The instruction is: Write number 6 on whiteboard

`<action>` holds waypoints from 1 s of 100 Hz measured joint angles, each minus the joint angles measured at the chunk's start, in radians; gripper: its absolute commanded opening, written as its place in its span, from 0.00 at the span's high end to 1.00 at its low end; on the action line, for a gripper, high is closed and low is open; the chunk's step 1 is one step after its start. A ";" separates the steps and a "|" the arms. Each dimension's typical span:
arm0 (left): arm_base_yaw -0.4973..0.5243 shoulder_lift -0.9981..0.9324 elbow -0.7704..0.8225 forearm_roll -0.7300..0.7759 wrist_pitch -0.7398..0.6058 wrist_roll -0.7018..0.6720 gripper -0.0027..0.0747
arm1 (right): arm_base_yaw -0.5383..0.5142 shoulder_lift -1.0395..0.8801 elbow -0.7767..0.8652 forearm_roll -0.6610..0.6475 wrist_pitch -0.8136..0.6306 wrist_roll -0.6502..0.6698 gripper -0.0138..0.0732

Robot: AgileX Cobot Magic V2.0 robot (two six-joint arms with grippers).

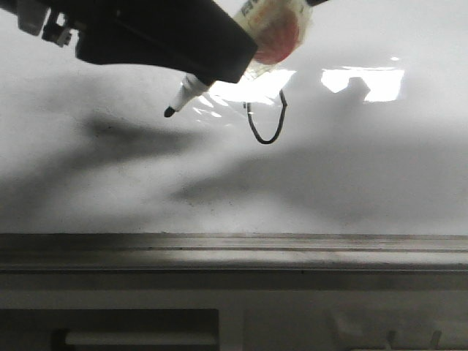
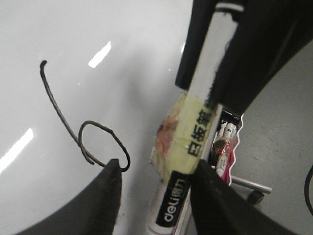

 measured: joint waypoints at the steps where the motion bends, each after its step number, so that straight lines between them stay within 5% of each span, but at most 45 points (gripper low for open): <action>1: 0.000 0.002 0.000 0.000 0.000 0.000 0.66 | 0.000 0.000 0.000 0.000 0.000 0.000 0.89; 30: 0.000 0.005 0.000 0.011 0.024 0.013 0.99 | 0.000 0.000 0.000 0.002 -0.008 -0.003 0.89; 41: -0.003 0.005 0.000 0.028 0.040 0.030 0.99 | 0.000 0.002 0.000 0.003 0.002 -0.003 0.78; 63: -0.003 -0.004 0.000 0.018 0.000 0.004 0.99 | -0.002 0.003 -0.002 0.005 0.018 -0.003 0.33; 100: -0.003 -0.177 0.092 -0.026 -0.224 -0.253 0.99 | -0.167 -0.096 0.022 0.002 0.037 -0.001 0.32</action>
